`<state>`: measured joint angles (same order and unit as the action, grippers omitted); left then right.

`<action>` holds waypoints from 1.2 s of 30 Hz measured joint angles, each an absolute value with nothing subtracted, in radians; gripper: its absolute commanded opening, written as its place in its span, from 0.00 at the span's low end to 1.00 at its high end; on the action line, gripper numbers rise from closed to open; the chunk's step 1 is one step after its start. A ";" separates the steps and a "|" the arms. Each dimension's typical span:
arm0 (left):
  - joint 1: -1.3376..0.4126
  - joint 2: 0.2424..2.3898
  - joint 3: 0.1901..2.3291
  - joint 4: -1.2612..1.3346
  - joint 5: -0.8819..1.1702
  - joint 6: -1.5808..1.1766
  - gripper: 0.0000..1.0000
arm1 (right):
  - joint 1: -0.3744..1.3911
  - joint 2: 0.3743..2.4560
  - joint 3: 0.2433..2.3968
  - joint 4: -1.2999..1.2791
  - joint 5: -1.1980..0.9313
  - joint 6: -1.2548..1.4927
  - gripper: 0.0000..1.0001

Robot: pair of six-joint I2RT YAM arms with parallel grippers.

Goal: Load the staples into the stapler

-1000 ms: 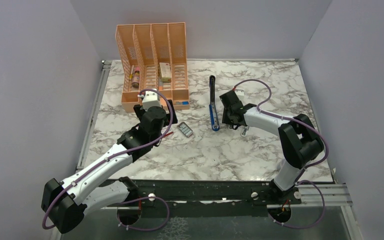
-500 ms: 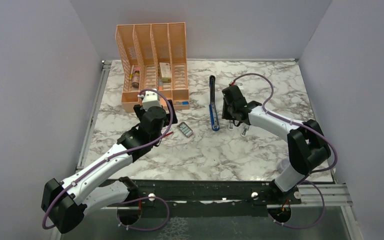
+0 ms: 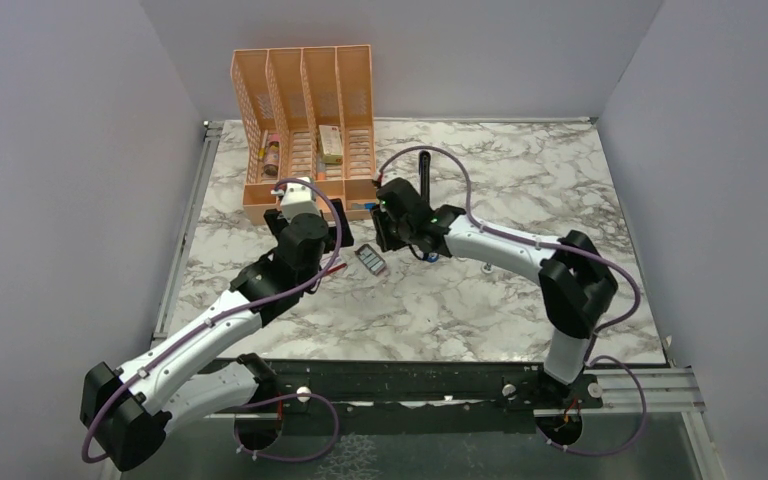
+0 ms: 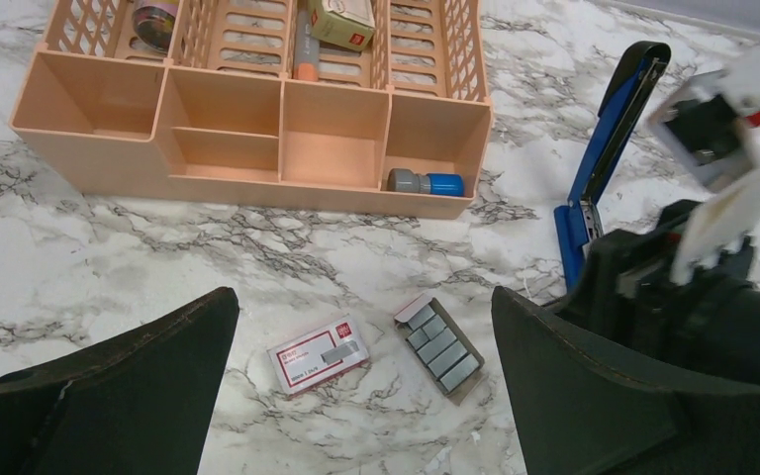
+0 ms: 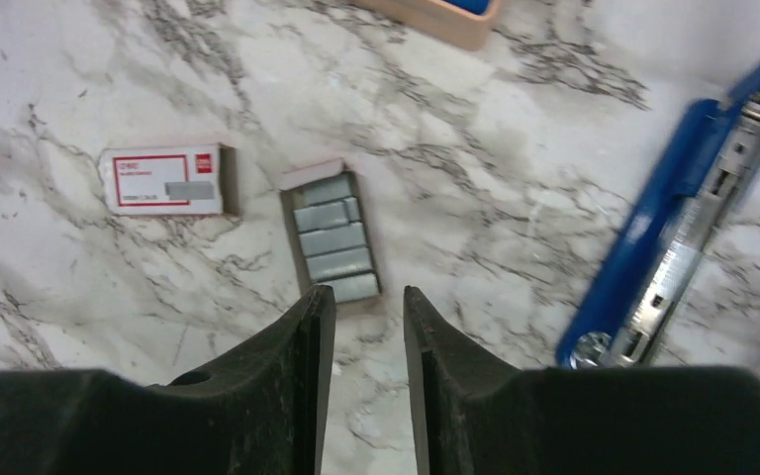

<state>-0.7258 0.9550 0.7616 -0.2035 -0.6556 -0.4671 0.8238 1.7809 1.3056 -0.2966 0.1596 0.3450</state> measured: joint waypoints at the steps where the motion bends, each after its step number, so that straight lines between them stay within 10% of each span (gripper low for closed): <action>1: -0.726 0.951 0.762 -0.204 -0.656 -0.467 0.99 | 0.841 1.808 1.332 -0.306 0.159 0.337 0.36; 36: -0.726 0.928 0.761 -0.204 -0.664 -0.469 0.99 | 0.916 2.169 1.661 -0.458 0.163 0.242 0.33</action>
